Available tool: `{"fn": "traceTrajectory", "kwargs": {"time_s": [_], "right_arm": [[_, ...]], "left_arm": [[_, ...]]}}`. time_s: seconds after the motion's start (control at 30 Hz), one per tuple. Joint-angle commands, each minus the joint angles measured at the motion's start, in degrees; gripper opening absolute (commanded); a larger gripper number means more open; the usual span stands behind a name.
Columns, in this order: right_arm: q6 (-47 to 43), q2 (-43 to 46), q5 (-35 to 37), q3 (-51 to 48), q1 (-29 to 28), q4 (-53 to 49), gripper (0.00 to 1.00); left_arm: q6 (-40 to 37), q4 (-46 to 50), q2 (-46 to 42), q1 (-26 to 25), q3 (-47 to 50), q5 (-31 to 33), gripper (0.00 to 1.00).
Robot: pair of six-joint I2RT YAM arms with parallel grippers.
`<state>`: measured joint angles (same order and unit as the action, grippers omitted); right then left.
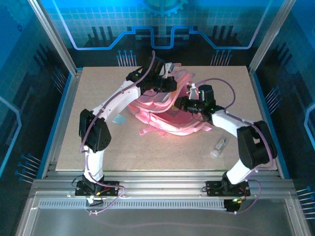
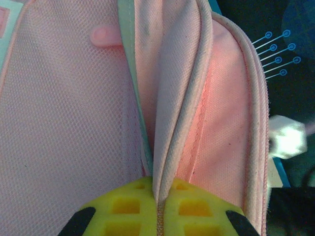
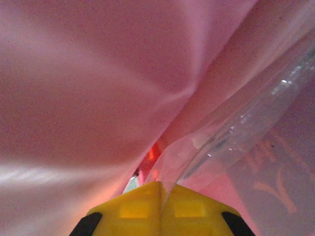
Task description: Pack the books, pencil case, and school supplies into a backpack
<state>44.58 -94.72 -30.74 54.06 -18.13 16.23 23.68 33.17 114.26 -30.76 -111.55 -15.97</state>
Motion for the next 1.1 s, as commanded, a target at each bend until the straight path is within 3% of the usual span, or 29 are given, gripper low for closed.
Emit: {"fn": "traceTrajectory", "kwargs": {"time_s": [0.0, 0.2, 0.37, 0.5, 0.57, 0.63, 0.93, 1.0, 1.07], "right_arm": [[3.3, -3.7, 5.0, 0.7, -0.9, 0.8, 0.0], [5.4, -10.0, 7.8, 1.1, -1.2, 0.9, 0.0], [7.7, -14.4, 4.9, 5.0, -2.1, 3.0, 0.14], [6.7, -12.1, 4.2, 5.2, -2.0, 0.1, 0.29], [4.3, -8.2, 5.2, 3.9, -1.2, -5.6, 0.47], [0.9, -3.5, 7.1, 2.7, -0.3, -12.3, 0.58], [-14.9, 16.0, 23.9, 4.0, 2.1, -44.5, 0.73], [-15.9, 19.6, 28.1, 4.3, 2.4, -48.0, 0.74], [-16.3, 23.1, 30.1, 4.1, 2.3, -49.7, 0.76]], "left_arm": [[2.1, -7.9, -4.6, -0.7, 0.0, -5.0, 0.0], [4.0, -10.0, -5.2, -0.8, 2.1, -6.4, 0.0], [5.8, -12.2, -5.1, -0.8, 3.9, -6.3, 0.0], [6.5, -13.2, -4.8, -0.8, 5.3, -4.7, 0.0], [6.3, -13.3, -4.6, -0.7, 5.6, -3.4, 0.0], [6.2, -13.5, -4.3, -0.5, 5.8, -2.7, 0.0], [9.5, -17.2, -2.6, -0.2, 6.9, -3.4, 0.0], [10.0, -17.2, -2.5, -0.1, 7.2, -2.7, 0.1], [10.3, -16.9, -3.2, -0.1, 8.4, -1.3, 0.35]]}}
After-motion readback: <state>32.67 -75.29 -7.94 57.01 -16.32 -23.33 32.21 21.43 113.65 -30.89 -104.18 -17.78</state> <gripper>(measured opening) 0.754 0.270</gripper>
